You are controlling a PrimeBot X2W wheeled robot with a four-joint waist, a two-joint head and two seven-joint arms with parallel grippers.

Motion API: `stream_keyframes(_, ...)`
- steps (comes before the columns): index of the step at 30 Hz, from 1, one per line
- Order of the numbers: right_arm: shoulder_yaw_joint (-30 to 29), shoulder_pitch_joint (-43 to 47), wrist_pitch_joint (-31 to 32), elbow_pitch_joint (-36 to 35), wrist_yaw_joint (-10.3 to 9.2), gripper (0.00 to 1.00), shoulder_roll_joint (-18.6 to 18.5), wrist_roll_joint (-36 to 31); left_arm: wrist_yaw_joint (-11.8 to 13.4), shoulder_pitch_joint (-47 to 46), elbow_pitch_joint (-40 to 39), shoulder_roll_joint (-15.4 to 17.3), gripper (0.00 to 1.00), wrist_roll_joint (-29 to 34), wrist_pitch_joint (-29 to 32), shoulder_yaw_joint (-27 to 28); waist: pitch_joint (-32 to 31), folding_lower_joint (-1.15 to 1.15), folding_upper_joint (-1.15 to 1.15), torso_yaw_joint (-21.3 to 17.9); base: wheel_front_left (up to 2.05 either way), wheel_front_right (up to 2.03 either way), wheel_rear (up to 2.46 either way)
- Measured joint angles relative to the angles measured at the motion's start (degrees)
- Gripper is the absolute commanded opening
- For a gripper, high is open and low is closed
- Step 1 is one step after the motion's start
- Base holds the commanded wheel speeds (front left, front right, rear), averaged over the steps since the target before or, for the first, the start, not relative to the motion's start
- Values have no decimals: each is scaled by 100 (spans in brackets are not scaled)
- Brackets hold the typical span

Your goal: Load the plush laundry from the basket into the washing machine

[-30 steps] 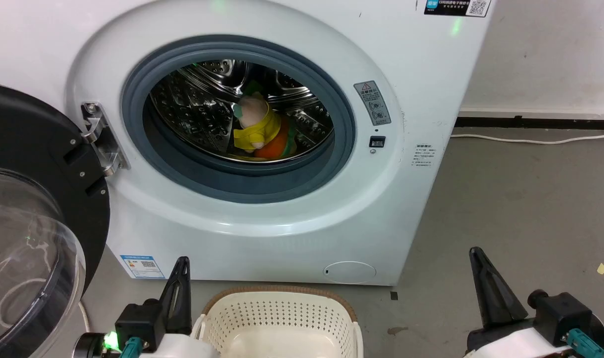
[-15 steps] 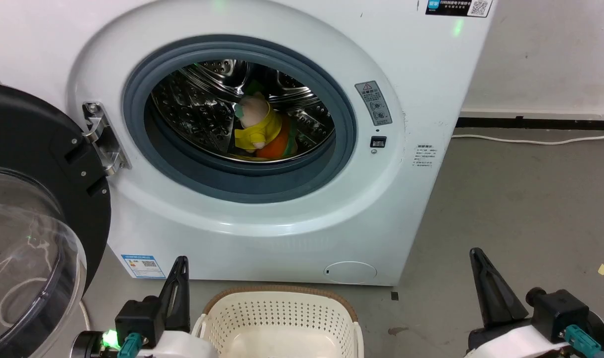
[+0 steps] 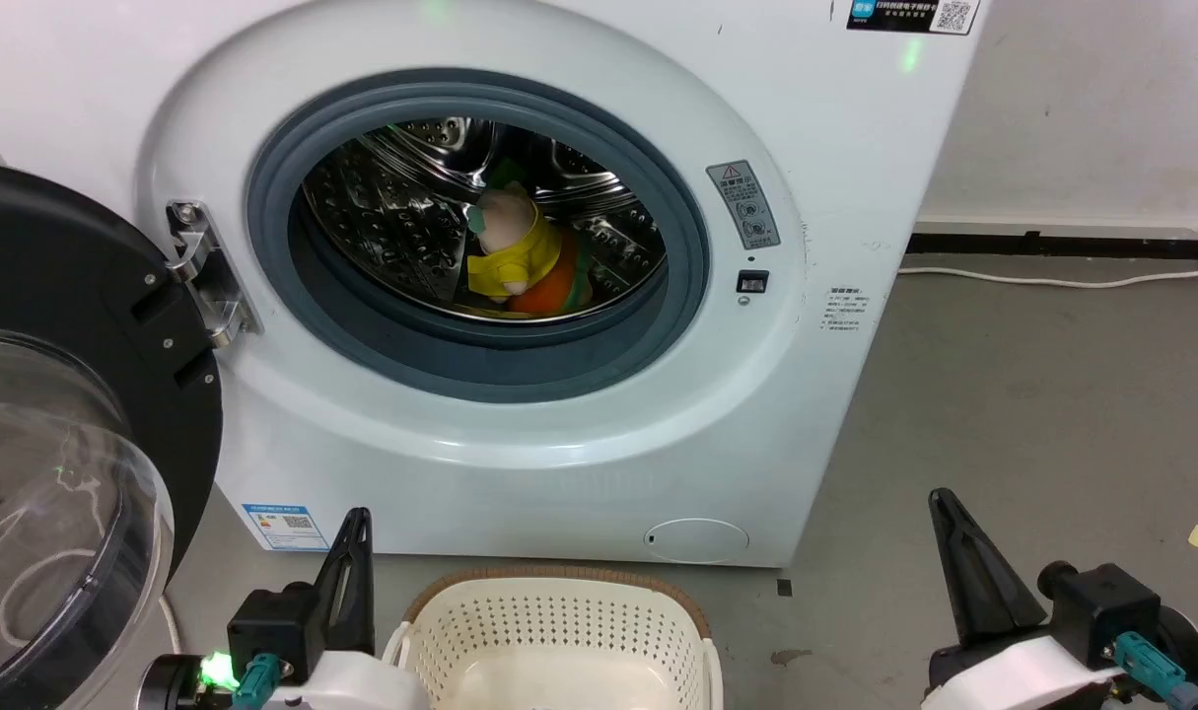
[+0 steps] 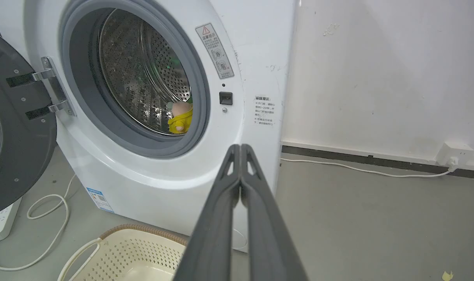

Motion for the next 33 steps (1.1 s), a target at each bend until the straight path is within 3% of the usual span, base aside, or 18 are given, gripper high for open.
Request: stream_keyframes(33,-110,-51,375,11,-1,0,0,-238,-192,-86,-59,-121,0,253,378,255,-2,0,0,35,0,0,0)
